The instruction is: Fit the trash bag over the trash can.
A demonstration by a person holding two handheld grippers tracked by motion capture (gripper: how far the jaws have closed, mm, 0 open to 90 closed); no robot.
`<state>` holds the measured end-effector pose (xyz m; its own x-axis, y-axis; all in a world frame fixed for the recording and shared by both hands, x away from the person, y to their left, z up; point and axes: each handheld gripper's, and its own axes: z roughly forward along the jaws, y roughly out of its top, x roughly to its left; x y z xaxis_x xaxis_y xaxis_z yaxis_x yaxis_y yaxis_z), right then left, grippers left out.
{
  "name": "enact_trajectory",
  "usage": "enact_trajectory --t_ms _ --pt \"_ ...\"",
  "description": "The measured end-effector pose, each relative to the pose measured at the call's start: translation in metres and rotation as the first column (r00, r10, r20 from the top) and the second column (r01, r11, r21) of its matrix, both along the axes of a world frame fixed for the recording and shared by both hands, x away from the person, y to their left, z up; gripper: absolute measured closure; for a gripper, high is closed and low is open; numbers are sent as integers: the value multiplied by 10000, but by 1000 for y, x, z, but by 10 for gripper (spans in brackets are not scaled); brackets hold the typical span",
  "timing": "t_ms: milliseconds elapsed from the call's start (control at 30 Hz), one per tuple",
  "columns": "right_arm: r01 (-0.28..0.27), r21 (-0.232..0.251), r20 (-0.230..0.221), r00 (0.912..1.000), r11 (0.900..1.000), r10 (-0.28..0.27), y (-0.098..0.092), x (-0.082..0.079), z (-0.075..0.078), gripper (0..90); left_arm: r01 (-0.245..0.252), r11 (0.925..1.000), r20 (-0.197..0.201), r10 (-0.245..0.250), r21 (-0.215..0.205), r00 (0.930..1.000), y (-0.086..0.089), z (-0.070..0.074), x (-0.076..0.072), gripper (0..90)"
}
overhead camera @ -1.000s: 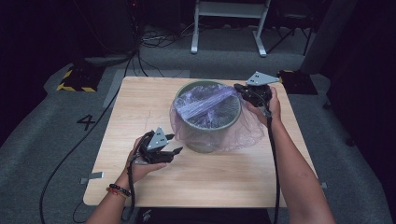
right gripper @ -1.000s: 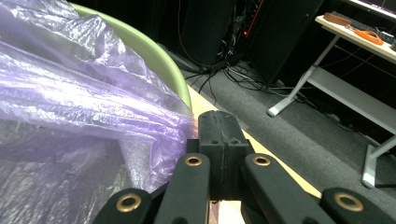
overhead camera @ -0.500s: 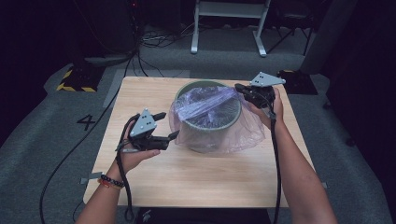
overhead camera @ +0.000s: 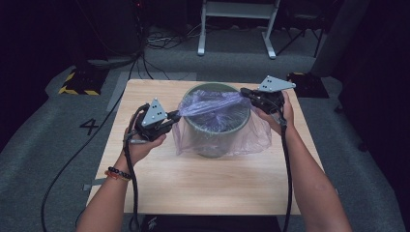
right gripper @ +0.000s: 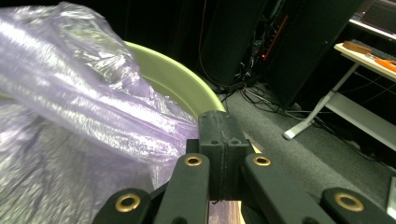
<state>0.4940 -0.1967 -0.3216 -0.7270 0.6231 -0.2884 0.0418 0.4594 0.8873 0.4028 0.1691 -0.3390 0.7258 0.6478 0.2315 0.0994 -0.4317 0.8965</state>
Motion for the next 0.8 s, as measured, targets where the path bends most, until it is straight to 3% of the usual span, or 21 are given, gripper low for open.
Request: enact_trajectory --t_ms 167,233,333,567,800 --pt "14 -85 -46 10000 10000 -14 2 2 2 900 -422 9988 82 424 -251 9991 4 11 13 879" --pt "96 -41 -163 9998 9999 -97 1 5 2 900 -490 9974 -93 486 -531 9988 6 13 20 879" --pt "255 -4 -292 9992 9997 -255 -2 9 0 900 -844 9950 -375 824 -541 9959 7 13 33 878" --pt "685 73 -725 9951 9976 -678 -7 20 -8 900 -1306 9897 -1535 1204 -579 9808 9 -2 61 868" --pt "1072 108 -1235 9868 9942 -1050 -13 31 -22 900 -1388 9902 -2039 1335 -119 9699 2 -21 69 850"
